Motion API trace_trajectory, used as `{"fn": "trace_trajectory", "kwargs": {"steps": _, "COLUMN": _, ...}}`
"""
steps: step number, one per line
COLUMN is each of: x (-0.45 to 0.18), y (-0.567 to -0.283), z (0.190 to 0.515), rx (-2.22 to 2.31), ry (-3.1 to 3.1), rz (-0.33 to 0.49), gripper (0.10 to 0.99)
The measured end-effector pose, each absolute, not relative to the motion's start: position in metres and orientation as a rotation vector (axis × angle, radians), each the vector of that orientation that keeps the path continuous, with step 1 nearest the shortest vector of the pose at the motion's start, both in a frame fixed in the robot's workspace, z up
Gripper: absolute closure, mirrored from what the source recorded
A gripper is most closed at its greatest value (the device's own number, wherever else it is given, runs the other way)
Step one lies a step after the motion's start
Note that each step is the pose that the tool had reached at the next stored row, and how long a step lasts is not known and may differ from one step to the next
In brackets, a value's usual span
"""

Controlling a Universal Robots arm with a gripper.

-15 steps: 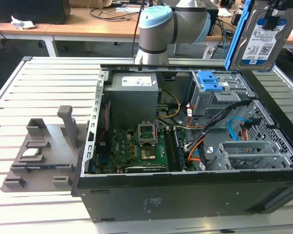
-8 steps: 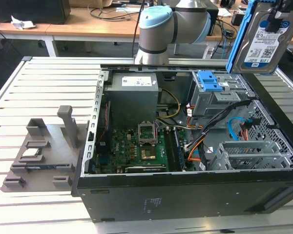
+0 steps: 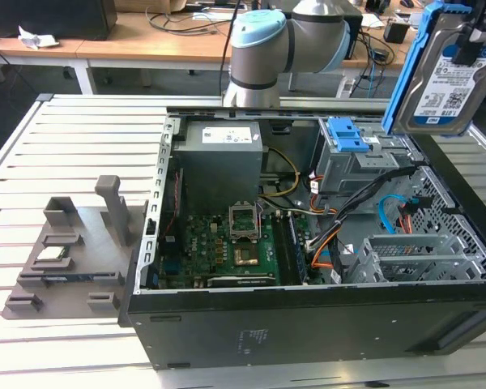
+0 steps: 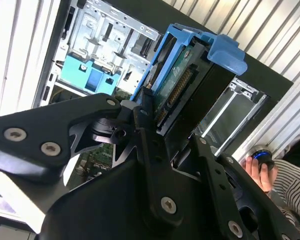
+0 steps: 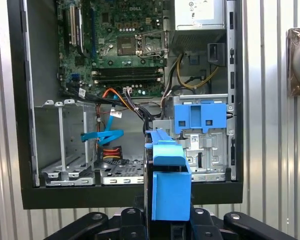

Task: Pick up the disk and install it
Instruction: 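Pick up the disk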

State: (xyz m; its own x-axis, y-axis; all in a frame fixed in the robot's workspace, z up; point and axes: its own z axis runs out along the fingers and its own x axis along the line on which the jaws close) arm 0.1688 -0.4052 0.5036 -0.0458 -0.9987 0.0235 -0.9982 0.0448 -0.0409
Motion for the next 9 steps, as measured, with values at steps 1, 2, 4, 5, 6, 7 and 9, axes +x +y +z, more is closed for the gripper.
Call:
{"fn": "trace_trajectory", "kwargs": {"steps": 1, "x": 0.169, "y": -0.408, "z": 0.504, "rx": -2.162, "ry": 2.262, "rz": -0.072, "gripper": 0.729}}
{"fn": "trace_trajectory", "kwargs": {"steps": 2, "x": 0.169, "y": -0.410, "z": 0.504, "rx": -2.162, "ry": 2.262, "rz": -0.072, "gripper": 0.729}}
{"fn": "trace_trajectory", "kwargs": {"steps": 4, "x": 0.169, "y": -0.415, "z": 0.504, "rx": -2.162, "ry": 2.262, "rz": -0.072, "gripper": 0.729}}
{"fn": "trace_trajectory", "kwargs": {"steps": 5, "x": 0.169, "y": -0.416, "z": 0.503, "rx": -2.162, "ry": 2.262, "rz": -0.072, "gripper": 0.729}}
{"fn": "trace_trajectory", "kwargs": {"steps": 6, "x": 0.169, "y": -0.420, "z": 0.503, "rx": -2.162, "ry": 2.262, "rz": -0.072, "gripper": 0.729}}
{"fn": "trace_trajectory", "kwargs": {"steps": 7, "x": 0.169, "y": -0.423, "z": 0.503, "rx": -2.162, "ry": 2.262, "rz": -0.072, "gripper": 0.729}}
{"fn": "trace_trajectory", "kwargs": {"steps": 9, "x": 0.169, "y": -0.427, "z": 0.503, "rx": -2.162, "ry": 2.262, "rz": -0.072, "gripper": 0.729}}
